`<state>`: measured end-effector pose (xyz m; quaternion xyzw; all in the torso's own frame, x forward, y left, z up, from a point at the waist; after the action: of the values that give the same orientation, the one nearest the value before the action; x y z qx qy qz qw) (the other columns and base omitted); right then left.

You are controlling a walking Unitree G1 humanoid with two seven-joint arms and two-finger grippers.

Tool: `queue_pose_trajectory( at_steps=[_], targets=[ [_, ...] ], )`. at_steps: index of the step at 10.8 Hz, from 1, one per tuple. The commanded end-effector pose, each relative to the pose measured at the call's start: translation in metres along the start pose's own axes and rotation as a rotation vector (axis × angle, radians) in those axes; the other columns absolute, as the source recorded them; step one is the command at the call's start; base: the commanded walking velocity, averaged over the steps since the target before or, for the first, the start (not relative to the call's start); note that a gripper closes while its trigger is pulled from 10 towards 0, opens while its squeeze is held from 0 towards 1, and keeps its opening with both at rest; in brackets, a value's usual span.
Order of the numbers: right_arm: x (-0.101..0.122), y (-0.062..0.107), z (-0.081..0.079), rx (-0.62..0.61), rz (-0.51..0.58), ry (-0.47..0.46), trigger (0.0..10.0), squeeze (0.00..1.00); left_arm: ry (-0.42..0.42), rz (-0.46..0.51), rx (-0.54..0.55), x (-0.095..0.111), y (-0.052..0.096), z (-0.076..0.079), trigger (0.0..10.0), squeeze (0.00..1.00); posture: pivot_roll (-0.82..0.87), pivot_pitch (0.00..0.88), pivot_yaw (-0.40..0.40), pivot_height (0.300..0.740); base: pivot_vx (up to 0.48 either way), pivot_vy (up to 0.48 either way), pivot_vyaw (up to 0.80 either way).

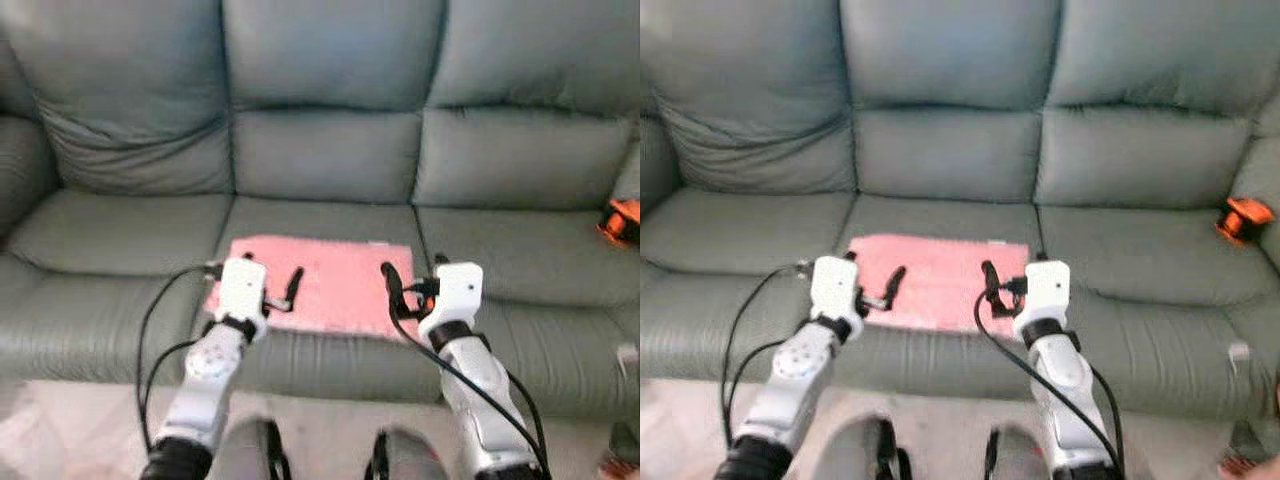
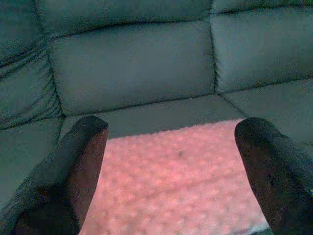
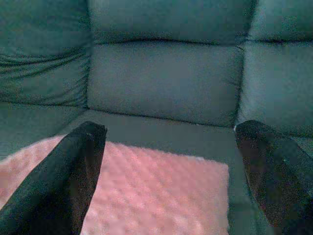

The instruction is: Move the pillow to the sofa

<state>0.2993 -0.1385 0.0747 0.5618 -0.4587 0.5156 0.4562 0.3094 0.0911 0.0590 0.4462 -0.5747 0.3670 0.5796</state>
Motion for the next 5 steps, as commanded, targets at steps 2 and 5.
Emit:
queue_pose_trajectory(
  at_steps=[2,5],
  targets=[
    [-0.001,-0.003,0.0,-0.005,0.0,0.009,10.0,0.0,-0.001,-0.05,0.026,-0.009,0.0,-0.002,10.0,0.0,-0.05,0.0,0.049,0.74,0.0,0.0,0.0],
    [0.006,-0.01,0.002,-0.014,0.027,-0.02,10.0,0.0,0.011,-0.074,0.044,-0.014,-0.005,-0.002,10.0,0.0,-0.06,0.0,0.041,0.74,0.0,0.0,0.0]
  ],
)
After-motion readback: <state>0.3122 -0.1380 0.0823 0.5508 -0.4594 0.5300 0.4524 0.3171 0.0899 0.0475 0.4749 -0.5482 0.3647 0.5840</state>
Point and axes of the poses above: a point about 5 cm out from each wrist's last joint towards the gripper, its own y axis pointing back from the gripper into the wrist, its own x axis along the axis of the wrist's last joint, z = x × y, the point moved 4 cm from there along -y, pointing out of the wrist towards the gripper, and after that the axes turned 2 degrees about -y, right-handed, at the moved point
